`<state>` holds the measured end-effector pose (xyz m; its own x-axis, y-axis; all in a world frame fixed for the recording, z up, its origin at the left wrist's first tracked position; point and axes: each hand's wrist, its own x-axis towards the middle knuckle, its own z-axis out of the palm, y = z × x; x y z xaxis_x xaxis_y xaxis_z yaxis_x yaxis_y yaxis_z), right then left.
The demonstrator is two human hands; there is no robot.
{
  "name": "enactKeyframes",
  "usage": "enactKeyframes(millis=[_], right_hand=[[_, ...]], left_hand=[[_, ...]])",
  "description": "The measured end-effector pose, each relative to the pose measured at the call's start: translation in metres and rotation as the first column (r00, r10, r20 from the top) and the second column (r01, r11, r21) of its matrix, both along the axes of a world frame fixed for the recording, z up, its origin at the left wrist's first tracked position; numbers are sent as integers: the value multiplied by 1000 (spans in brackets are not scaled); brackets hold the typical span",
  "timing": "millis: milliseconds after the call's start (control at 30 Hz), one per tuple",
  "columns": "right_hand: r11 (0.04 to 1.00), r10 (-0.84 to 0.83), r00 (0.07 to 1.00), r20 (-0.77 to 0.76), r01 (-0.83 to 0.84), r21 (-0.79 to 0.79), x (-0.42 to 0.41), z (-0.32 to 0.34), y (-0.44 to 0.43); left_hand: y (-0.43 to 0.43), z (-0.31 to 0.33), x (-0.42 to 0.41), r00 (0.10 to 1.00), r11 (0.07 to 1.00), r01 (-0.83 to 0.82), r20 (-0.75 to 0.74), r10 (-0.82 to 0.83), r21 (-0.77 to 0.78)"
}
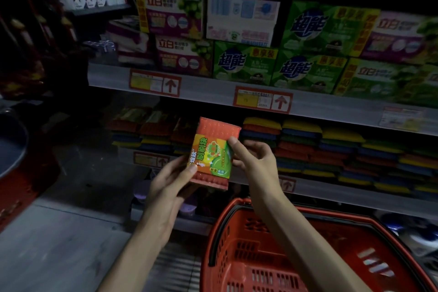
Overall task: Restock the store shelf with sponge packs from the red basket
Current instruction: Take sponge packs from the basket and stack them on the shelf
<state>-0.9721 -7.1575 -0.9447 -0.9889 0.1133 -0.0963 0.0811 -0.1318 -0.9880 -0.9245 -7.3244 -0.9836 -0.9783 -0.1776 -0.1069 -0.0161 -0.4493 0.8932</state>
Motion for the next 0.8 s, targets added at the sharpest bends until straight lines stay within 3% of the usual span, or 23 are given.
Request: enactKeyframes(millis=[433,800], right_hand=[[985,153,981,-121,-142,96,31,-20,-4],[988,141,978,-155,-130,84,31,-16,-6]], left_hand=[[7,3,-24,975,972,-221,-2,222,83],[26,-1,-31,961,959,-265,-110,253,-104]])
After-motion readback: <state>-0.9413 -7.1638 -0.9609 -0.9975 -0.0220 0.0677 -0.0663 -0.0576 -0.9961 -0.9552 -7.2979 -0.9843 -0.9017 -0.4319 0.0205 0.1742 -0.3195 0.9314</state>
